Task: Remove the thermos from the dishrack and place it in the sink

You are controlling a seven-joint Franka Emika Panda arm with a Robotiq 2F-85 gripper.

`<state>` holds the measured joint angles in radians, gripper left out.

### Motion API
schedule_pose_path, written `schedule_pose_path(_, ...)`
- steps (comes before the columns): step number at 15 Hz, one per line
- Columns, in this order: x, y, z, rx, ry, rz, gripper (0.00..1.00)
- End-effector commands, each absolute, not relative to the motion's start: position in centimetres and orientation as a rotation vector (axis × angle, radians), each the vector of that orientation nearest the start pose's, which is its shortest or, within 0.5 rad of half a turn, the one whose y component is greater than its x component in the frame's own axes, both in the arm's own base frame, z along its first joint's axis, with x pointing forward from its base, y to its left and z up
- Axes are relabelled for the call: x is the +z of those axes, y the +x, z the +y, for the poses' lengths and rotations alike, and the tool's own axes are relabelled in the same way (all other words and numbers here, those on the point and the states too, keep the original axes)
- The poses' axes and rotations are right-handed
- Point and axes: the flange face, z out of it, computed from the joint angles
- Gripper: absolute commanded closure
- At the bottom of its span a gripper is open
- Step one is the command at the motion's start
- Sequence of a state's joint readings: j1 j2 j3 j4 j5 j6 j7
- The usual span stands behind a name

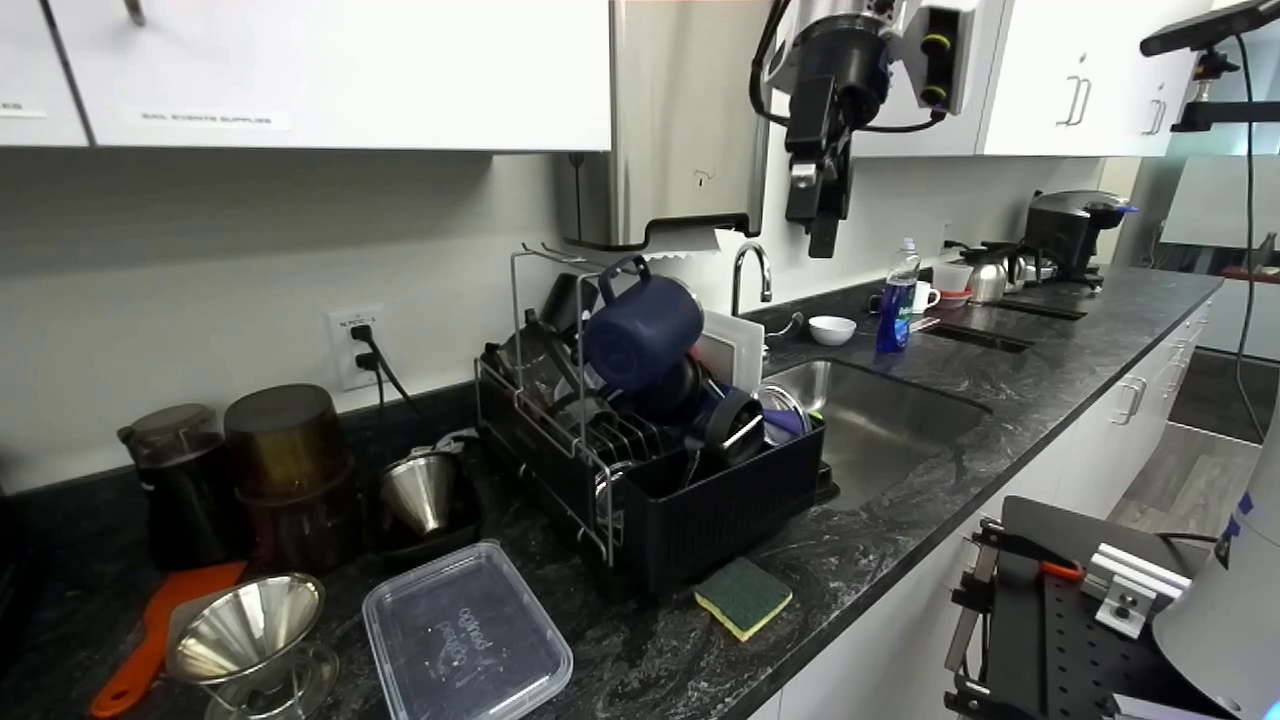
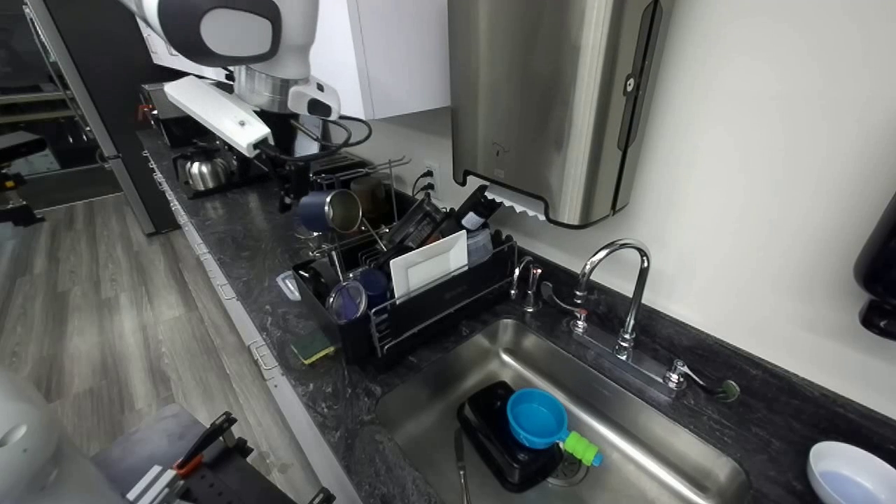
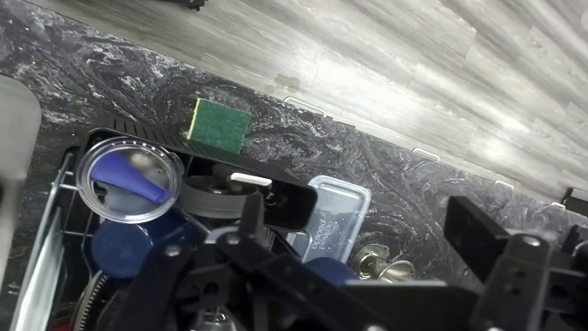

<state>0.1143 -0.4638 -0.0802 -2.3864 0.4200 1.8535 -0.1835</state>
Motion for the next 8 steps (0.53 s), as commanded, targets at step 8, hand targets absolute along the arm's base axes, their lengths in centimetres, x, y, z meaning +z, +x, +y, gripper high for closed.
schedule_pose_path(8, 47.1, 42.0, 3.0, 0.008, -2.644, -0.276, 0.0)
